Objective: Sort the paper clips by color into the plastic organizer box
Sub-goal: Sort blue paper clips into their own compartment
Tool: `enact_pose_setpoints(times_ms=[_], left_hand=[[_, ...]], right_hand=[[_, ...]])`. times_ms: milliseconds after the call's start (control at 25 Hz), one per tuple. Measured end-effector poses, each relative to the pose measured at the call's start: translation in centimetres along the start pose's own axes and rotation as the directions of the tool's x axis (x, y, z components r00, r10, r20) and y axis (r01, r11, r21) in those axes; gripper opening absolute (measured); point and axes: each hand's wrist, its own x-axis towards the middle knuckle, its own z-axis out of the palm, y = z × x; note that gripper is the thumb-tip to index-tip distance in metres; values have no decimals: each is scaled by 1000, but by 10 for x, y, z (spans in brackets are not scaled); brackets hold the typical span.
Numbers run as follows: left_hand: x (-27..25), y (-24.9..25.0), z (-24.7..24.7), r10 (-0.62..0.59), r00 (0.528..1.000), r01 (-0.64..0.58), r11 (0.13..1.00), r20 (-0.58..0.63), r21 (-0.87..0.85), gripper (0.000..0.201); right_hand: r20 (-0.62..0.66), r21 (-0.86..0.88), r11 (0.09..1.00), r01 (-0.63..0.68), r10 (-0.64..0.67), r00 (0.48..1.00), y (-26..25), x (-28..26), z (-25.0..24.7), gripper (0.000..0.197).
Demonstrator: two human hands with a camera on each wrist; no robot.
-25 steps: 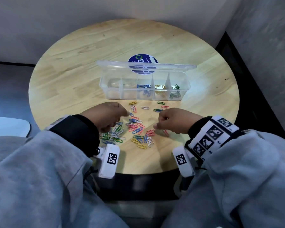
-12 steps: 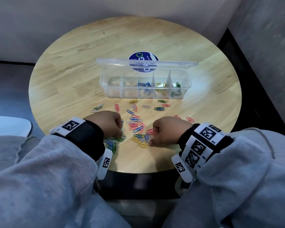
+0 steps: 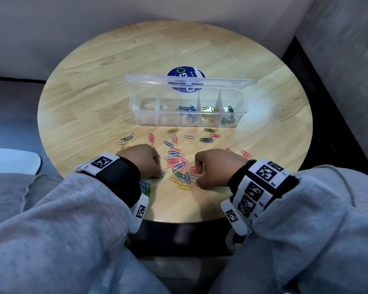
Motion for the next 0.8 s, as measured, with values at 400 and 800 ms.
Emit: enact_pose_setpoints(times_ms=[400, 800], left_hand=[[-1, 0, -14, 43, 992, 41, 779, 119, -626, 20], [-3, 4, -28, 71, 990, 109, 160, 121, -981, 24]], right_hand=[[69, -35, 999, 21, -19, 997, -2, 1, 1, 6], [70, 667, 744, -39, -10, 998, 23, 2, -33, 27]])
